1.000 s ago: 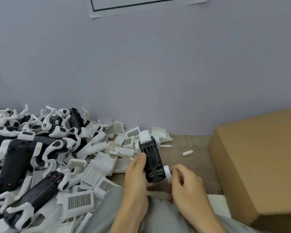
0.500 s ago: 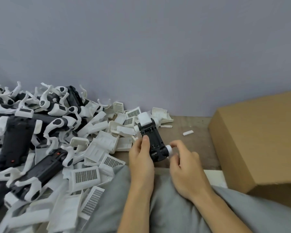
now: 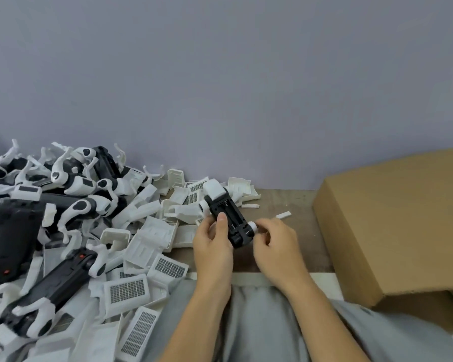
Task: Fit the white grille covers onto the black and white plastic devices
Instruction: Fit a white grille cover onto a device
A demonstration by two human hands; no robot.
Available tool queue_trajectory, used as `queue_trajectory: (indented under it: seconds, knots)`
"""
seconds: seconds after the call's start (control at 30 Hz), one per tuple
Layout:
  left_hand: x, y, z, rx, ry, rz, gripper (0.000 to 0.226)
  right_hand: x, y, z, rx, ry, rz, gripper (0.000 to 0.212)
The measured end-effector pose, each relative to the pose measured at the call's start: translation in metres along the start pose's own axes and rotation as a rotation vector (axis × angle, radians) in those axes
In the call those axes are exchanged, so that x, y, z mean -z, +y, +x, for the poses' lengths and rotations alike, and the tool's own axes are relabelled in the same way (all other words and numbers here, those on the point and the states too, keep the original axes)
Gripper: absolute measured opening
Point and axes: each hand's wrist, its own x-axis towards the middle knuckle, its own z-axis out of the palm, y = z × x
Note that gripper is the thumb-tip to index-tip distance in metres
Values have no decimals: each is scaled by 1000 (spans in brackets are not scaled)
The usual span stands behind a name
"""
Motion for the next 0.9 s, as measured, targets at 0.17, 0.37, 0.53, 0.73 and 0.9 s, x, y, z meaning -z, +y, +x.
queue_trajectory:
  seconds: [0.17,0.37,0.53,0.73,0.9]
  knots:
    - [10,0,13,-67,-38,136,20,-7,3,4,-22,-162,189,30]
    - [15,7,18,-62,-84,180,22,-5,-9,2,24,-176,246,31]
    - [15,9,20,-109,-114,187,23,-10,-5,-1,-27,-217,211,70]
    - [18,7,23,-77,-188,149,18,-13,-12,0,49,-304,254,56]
    - [14,2,20,-154,-349,196,25,-14,-11,0,-23,-48,30,52]
